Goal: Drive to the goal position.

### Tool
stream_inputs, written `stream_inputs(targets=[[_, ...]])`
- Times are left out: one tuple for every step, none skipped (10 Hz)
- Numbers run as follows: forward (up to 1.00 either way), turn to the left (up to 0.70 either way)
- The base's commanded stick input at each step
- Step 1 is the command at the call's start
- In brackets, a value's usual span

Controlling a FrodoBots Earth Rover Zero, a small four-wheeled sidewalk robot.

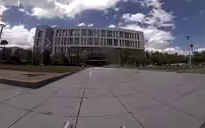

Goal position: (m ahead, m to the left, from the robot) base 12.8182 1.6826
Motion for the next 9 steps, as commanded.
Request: stream_inputs(targets=[[0.7, 0.0], [0.7, 0.0], [0.7, 0.0], [0.7, 0.0], [0.7, 0.0], [0.7, 0.0], [0.7, 0.0], [0.7, 0.0], [0.7, 0.0]])
